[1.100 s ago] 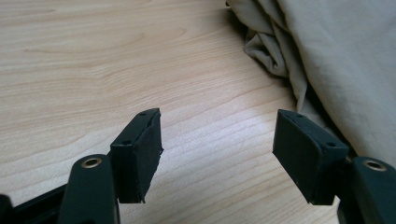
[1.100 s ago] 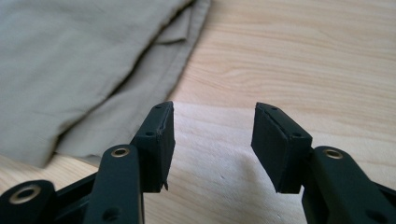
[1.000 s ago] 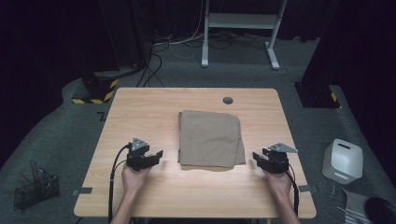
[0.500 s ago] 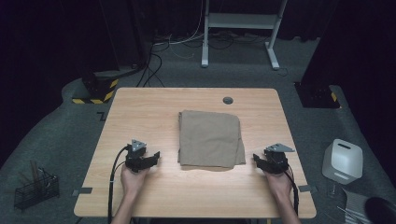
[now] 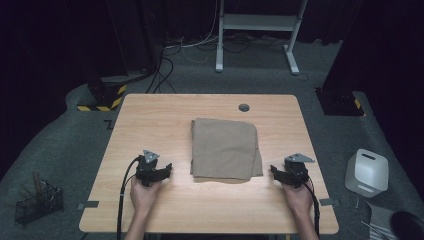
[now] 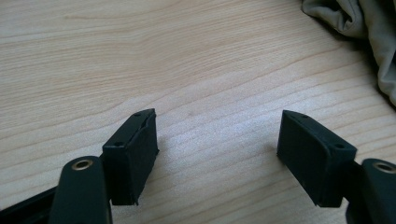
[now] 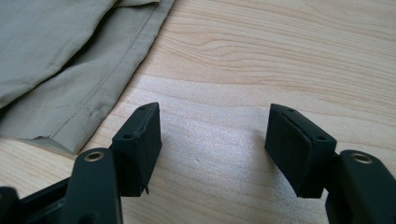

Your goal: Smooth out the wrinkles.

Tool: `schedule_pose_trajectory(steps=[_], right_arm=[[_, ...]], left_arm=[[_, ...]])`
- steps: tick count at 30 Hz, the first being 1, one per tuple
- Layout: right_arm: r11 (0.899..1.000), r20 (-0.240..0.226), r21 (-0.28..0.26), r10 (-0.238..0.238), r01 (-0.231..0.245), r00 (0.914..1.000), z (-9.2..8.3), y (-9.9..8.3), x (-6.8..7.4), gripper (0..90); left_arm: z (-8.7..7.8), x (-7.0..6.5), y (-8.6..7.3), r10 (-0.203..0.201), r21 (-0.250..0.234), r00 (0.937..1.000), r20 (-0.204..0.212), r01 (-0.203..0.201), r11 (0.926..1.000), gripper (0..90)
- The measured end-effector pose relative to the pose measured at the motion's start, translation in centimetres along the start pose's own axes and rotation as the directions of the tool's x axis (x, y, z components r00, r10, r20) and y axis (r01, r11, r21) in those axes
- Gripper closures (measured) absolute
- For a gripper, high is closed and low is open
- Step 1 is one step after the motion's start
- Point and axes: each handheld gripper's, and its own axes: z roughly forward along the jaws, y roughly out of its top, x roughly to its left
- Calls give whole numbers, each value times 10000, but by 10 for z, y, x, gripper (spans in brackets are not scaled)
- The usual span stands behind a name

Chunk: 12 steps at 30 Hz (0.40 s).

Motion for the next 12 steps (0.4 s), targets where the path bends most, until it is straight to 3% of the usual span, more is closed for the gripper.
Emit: schedule_pose_trajectory(steps=[12], right_arm=[[10000,16,-1,3,-3,10000,0,0,0,356]], left_arm=[[0,-1,0,11,26,10000,27,-11,10000,273]])
